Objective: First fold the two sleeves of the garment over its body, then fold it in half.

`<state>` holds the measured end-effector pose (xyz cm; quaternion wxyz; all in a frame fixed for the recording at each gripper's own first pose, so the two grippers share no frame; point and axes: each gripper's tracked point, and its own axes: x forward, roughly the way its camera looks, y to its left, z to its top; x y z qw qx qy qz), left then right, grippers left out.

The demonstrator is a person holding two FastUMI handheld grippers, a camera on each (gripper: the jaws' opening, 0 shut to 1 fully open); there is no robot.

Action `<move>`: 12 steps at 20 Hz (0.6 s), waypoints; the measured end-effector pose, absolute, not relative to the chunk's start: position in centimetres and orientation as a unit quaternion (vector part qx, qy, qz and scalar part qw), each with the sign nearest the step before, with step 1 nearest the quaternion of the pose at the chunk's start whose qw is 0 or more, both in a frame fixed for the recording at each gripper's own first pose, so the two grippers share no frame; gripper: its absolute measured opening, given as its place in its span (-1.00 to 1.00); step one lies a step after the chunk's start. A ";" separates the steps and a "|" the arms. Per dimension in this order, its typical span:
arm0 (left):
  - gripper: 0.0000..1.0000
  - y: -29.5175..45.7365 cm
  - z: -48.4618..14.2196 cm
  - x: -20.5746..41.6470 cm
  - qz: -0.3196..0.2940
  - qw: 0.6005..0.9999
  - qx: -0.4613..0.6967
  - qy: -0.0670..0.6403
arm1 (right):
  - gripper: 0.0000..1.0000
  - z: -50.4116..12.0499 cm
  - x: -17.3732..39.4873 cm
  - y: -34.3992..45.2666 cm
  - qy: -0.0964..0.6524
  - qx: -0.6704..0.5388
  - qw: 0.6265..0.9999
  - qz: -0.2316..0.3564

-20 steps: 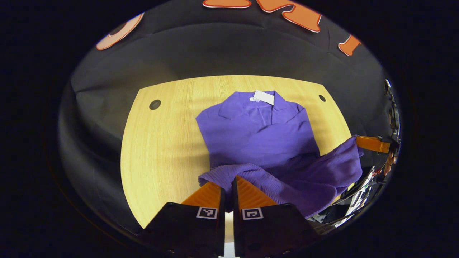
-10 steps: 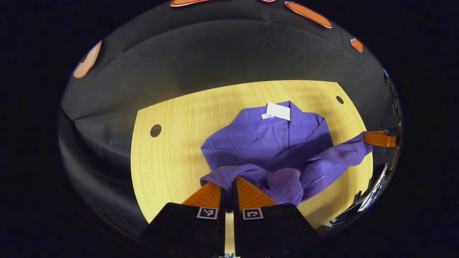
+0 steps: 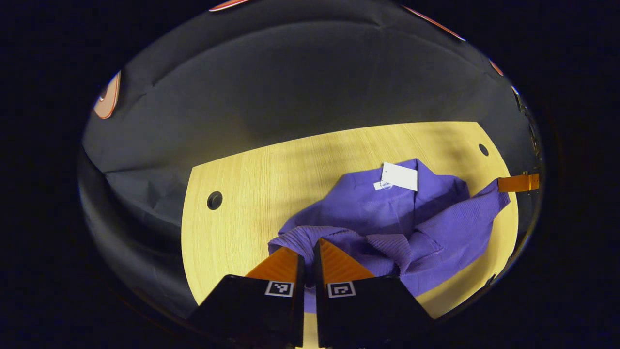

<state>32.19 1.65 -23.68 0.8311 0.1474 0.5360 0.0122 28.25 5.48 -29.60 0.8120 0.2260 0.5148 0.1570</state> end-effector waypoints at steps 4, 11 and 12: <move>-0.66 2.0 -23.3 34.4 0.028 0.852 0.166 0.495 | -0.87 -29.2 30.8 5.9 0.495 0.271 0.811 0.153; -0.35 2.6 -18.6 37.4 0.052 0.884 0.226 0.405 | 0.02 -26.6 33.0 5.4 0.442 0.305 0.829 0.155; -0.36 2.2 -17.9 37.4 0.051 0.890 0.223 0.396 | -0.40 -26.0 32.9 5.1 0.435 0.308 0.832 0.152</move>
